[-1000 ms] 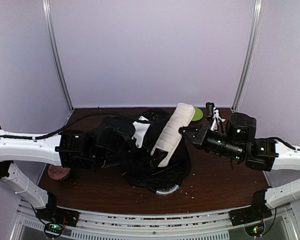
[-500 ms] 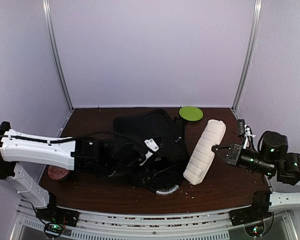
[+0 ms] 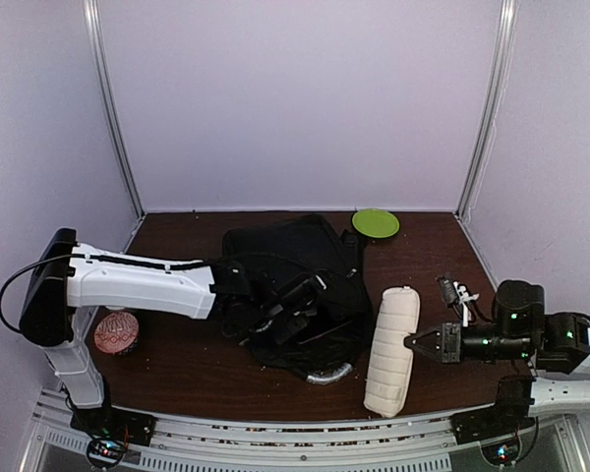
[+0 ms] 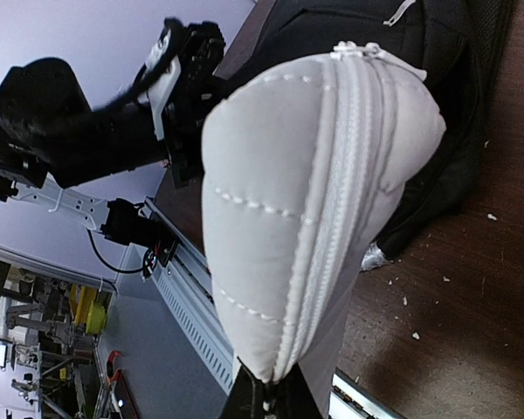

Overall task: Pack the student bag
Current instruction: Place the stationery in the student bag, then zip the student bag at the center of the board.

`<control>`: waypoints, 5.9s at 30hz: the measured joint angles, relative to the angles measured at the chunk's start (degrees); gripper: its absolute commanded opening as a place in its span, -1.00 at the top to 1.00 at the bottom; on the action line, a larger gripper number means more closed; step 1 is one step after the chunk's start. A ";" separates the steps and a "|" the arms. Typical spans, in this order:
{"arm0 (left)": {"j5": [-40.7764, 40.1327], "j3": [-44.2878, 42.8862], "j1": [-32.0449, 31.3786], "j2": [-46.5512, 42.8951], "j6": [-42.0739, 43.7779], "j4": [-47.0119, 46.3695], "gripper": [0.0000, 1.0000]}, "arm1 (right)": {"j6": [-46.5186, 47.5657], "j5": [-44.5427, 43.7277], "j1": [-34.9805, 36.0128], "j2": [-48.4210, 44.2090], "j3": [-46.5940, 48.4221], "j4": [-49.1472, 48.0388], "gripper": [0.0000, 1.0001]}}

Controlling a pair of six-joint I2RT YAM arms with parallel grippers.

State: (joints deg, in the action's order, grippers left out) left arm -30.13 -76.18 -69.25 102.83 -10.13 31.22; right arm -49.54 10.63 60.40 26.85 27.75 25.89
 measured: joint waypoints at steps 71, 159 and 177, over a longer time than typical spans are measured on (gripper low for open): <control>15.23 2.05 0.92 -10.10 -17.70 -10.25 1.00 | -40.30 -23.39 -6.14 81.35 -6.12 -111.93 1.00; 27.32 10.23 21.53 -6.23 -30.14 -15.17 -0.14 | -9.35 -4.42 -12.74 30.99 4.94 -17.35 0.62; 25.27 12.76 21.57 -4.39 -32.72 -21.27 1.00 | -11.80 -5.14 -17.18 9.11 0.96 -6.73 -0.54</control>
State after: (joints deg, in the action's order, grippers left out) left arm -4.86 -63.42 -47.68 98.43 -42.85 9.96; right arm -61.34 5.50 43.22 35.97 28.71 19.16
